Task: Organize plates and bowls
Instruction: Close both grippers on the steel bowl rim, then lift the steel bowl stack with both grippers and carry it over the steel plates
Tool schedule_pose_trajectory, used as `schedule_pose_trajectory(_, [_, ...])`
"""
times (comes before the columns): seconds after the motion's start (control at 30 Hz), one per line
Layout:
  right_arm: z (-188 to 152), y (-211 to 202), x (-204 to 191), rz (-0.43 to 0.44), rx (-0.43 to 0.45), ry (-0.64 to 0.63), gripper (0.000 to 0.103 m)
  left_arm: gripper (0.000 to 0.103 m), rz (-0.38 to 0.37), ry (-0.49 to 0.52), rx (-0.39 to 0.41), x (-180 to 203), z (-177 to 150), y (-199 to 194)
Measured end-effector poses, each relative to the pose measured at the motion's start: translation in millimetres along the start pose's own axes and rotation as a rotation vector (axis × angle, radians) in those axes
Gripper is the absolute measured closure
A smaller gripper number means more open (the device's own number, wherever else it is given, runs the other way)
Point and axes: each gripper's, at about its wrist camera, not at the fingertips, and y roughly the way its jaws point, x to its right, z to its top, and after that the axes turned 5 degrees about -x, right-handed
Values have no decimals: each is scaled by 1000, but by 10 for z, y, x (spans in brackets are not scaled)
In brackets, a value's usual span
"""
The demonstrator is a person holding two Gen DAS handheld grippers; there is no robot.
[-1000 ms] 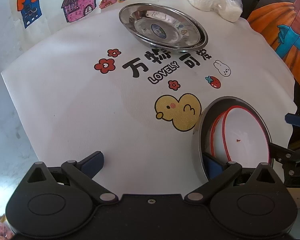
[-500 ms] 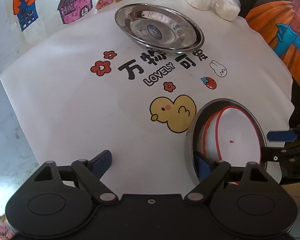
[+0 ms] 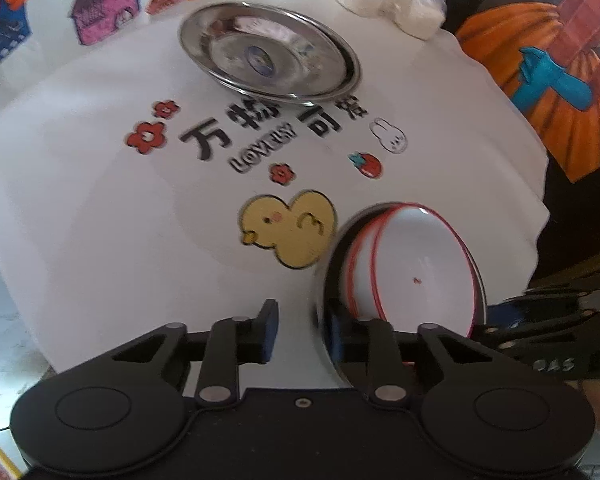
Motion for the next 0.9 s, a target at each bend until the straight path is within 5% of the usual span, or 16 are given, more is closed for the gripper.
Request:
schedule_pose_trajectory(0.27, [-43,43,-16,31,16,19,72,75,-59,-25,-16,-73,-34,66])
schedule_pose_trajectory(0.6, [-55,53,104,95,25,92,76,77,-42,-25,-11,-16,-60,68])
schedule_pose_trajectory(0.77, [-70,52,109,96,32,127,77,89,-61,-39,-17,-2,-58,77])
schedule_pose_trajectory(0.9, [-89,45,104,91,44,133,78,88,-61,-49,-16,9,-60,73])
